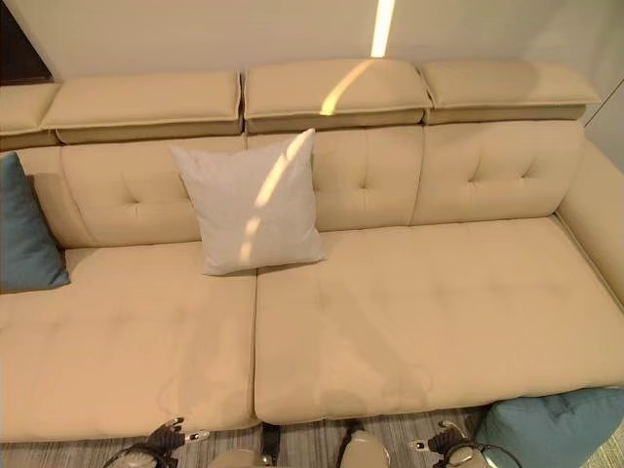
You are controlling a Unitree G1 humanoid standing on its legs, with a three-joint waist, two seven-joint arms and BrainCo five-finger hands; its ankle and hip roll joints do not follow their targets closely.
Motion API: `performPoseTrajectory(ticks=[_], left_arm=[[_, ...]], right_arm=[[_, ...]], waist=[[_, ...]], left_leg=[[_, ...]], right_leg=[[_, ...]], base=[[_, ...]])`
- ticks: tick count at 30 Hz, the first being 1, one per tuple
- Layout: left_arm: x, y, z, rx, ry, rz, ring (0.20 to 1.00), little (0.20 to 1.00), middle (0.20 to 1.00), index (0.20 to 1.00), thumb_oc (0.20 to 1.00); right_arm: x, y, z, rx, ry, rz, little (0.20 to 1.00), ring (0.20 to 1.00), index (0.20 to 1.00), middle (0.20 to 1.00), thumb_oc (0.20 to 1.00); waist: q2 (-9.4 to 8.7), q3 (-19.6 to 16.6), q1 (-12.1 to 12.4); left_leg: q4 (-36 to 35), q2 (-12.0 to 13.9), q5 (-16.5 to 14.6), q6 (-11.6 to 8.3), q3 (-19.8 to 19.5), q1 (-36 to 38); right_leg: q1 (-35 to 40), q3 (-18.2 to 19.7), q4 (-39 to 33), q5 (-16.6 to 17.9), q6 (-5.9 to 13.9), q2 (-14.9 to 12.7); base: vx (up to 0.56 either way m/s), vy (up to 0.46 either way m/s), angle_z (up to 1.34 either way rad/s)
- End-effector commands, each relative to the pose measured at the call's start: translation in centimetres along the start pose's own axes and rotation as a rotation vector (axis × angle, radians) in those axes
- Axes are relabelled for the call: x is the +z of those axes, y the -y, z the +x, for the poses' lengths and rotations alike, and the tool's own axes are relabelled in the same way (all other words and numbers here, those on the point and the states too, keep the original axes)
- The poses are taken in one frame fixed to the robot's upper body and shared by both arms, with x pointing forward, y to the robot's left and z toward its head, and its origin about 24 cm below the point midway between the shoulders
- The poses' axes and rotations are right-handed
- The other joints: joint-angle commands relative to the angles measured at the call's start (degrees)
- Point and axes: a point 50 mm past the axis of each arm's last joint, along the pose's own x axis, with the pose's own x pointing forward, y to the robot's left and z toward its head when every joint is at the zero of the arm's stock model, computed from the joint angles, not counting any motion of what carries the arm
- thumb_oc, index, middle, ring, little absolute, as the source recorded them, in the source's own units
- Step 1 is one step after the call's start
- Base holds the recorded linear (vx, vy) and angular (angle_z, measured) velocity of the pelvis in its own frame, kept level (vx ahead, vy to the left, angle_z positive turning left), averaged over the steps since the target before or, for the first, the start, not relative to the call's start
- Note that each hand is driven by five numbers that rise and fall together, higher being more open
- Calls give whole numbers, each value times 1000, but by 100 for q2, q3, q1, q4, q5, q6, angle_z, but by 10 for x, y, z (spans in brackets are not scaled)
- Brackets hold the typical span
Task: Pick up all the scattered cushions and arrange them neatly on the sofa.
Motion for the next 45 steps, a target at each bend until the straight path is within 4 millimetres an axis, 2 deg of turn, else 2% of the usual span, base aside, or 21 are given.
performPoseTrajectory(ticks=[1,3,7,8,9,12,14,17,18,21,22,23,26,27,29,30,33,35,37,42,45], left_arm=[[8,-6,2,23,17,-20,1000,1000,1000,1000,1000],[10,-4,2,19,20,-9,1000,1000,1000,1000,1000],[23,0,4,10,54,16,1000,1000,1000,1000,1000],[29,3,5,2,71,29,1000,1000,1000,1000,1000],[35,8,5,-15,88,35,1000,1000,1000,1000,1000],[37,12,6,-25,90,28,1000,1000,1000,1000,1000],[38,15,6,-26,95,24,1000,1000,1000,1000,1000],[34,19,6,-38,76,60,1000,1000,1000,1000,1000],[34,17,6,-32,74,71,1000,1000,1000,1000,1000],[33,11,6,-16,71,62,1000,1000,1000,1000,1000],[28,7,5,-4,55,40,1000,1000,1000,1000,1000],[28,7,5,-4,55,40,1000,1000,1000,1000,1000],[4,-1,2,14,-23,22,1000,1000,1000,1000,1000],[4,-1,2,15,-23,22,1000,1000,1000,1000,1000],[-6,-3,0,19,-56,7,1000,1000,1000,1000,1000],[-6,-3,0,19,-56,8,1000,1000,1000,1000,1000],[-6,-1,0,18,-52,-15,1000,1000,1000,1000,1000],[-5,1,0,15,-48,-12,1000,1000,1000,1000,1000],[-1,3,1,15,-36,-18,1000,1000,1000,1000,1000],[15,16,4,-22,7,24,1000,1000,1000,1000,1000],[26,24,5,-45,40,50,1000,1000,1000,1000,1000]], right_arm=[[2,2,0,-22,16,-6,1000,1000,1000,1000,1000],[2,1,0,-22,20,7,1000,1000,1000,1000,1000],[3,5,0,-45,21,38,1000,1000,1000,1000,1000],[2,6,0,-51,18,36,1000,1000,1000,1000,1000],[2,9,0,-61,19,36,1000,1000,1000,1000,1000],[1,13,0,-74,13,31,1000,1000,1000,1000,1000],[-2,13,0,-77,-3,20,1000,1000,1000,1000,1000],[-4,8,0,-60,-21,29,1000,1000,1000,1000,1000],[-2,4,0,-52,-21,24,1000,1000,1000,1000,1000],[-2,-1,0,-35,-23,8,1000,1000,1000,1000,1000],[0,-3,0,-31,-18,-3,1000,1000,1000,1000,1000],[0,-3,0,-31,-18,-3,1000,1000,1000,1000,1000],[-10,-7,-2,-8,-45,-17,1000,1000,1000,1000,1000],[-10,-7,-2,-8,-45,-17,1000,1000,1000,1000,1000],[-11,-9,-2,-2,-44,-21,1000,1000,1000,1000,1000],[-11,-9,-2,-2,-44,-21,1000,1000,1000,1000,1000],[-4,-9,-1,-5,-20,-34,1000,1000,1000,1000,1000],[-2,-12,-1,1,-16,-33,1000,1000,1000,1000,1000],[1,-12,-1,-2,-8,-11,1000,1000,1000,1000,1000],[-5,-13,-2,-18,-23,38,1000,1000,1000,1000,1000],[-14,-13,-3,-26,-49,40,1000,1000,1000,1000,1000]], waist=[[-297,-103,39],[-344,-81,-44],[-346,51,-154],[-362,124,-131],[-384,196,-138],[-440,207,-161],[-428,188,-221],[-312,174,-428],[-337,223,-467],[-366,296,-428],[-323,354,-299],[-319,362,-295],[-209,260,-15],[-217,248,-21],[-177,73,239],[-182,62,235],[-198,-10,522],[-301,-90,510],[-342,-115,436],[-311,-35,202],[-320,84,202]], left_leg=[[321,-257,-415,-359,-287,-251],[333,-210,-343,-431,-299,-306],[389,-147,-146,-588,-402,-520],[518,-213,-206,-608,-619,-582],[675,-336,-399,-616,-1083,-552],[982,-316,-662,-654,-1378,-414],[1064,-162,-805,-657,-1590,-124],[585,-196,-955,-543,-1342,201],[591,-312,-990,-489,-1225,187],[669,-413,-1021,-433,-1085,124],[762,-438,-964,-385,-918,-24],[770,-433,-974,-386,-916,-17],[680,-355,-832,-262,-630,-37],[672,-364,-815,-259,-633,-53],[637,-232,-782,-231,-379,-94],[630,-237,-768,-228,-380,-109],[687,-65,-730,-263,-134,-166],[628,-46,-687,-325,-69,-153],[578,52,-561,-425,-16,-176],[414,211,-303,-585,-127,-258],[405,-55,-423,-629,-808,-224]], right_leg=[[652,-5,-1546,872,-17,261],[653,201,-1827,768,-44,485],[566,250,-1992,816,-100,634],[487,316,-1957,875,-124,645],[384,396,-1963,979,-144,641],[309,497,-1983,1100,-120,558],[167,617,-1925,1227,-39,516],[-260,951,-1920,1612,152,434],[-398,961,-2009,1807,230,364],[-573,849,-2080,1942,265,313],[-560,319,-1990,1761,181,206],[-554,320,-1983,1753,180,210],[-119,-39,-1360,1237,-15,116],[-134,-41,-1364,1245,-13,106],[309,-368,-1099,987,-41,-78],[296,-371,-1107,998,-40,-82],[598,-812,-882,1067,-19,-363],[858,-835,-1327,1001,82,-264],[852,-645,-1563,906,117,-60],[753,-512,-1797,802,-3,281],[684,-409,-1854,903,-38,383]], base=[[-50,-181,-17],[-69,-169,-10],[-159,-86,6],[-277,-15,5],[-203,0,-7],[-110,79,-41],[-87,128,-38],[-230,378,-87],[-266,283,-106],[-203,147,-112],[-260,143,-104],[-251,127,-99],[-166,77,-76],[-133,10,-29],[-102,-55,-67],[-106,-82,-96],[-107,-138,-65],[-64,-204,-37],[-110,-250,-37],[-98,-159,-45],[-80,-70,-14]])
